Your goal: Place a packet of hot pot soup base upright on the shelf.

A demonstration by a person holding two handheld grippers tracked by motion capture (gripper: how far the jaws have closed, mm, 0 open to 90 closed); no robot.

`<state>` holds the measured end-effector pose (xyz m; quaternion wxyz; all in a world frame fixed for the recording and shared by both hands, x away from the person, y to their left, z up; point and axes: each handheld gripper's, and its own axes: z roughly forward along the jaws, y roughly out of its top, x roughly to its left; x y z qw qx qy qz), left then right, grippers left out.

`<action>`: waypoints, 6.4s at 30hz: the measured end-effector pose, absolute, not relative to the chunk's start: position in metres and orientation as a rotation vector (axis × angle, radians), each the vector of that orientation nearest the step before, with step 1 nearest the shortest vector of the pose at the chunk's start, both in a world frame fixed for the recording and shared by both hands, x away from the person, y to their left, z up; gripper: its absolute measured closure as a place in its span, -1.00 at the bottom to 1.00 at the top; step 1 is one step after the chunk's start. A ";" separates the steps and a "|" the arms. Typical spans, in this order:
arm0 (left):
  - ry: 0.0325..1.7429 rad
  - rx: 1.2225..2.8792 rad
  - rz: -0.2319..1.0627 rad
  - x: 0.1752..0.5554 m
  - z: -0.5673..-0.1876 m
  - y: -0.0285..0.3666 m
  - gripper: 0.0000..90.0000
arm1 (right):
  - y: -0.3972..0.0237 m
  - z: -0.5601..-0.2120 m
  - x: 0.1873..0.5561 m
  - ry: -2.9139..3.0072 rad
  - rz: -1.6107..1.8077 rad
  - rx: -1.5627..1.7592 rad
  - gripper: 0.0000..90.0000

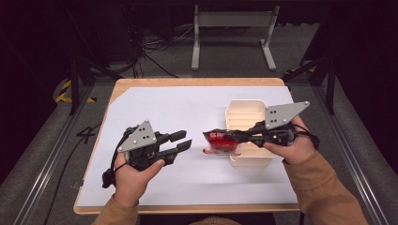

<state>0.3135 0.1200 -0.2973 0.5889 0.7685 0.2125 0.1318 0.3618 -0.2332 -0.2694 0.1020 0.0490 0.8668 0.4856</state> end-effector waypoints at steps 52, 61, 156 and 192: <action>0.718 1.749 0.381 0.338 -0.312 0.175 0.31 | -0.302 -0.254 0.405 2.411 1.304 0.214 0.99; 0.735 1.751 0.377 0.338 -0.315 0.177 0.31 | -0.309 -0.259 0.413 2.419 1.288 0.227 0.99; 0.791 1.789 0.341 0.343 -0.332 0.181 0.14 | -0.309 -0.338 0.444 2.590 1.276 0.340 0.97; 0.834 1.793 0.354 0.348 -0.339 0.184 -0.24 | -0.317 -0.346 0.438 2.539 1.358 0.489 0.16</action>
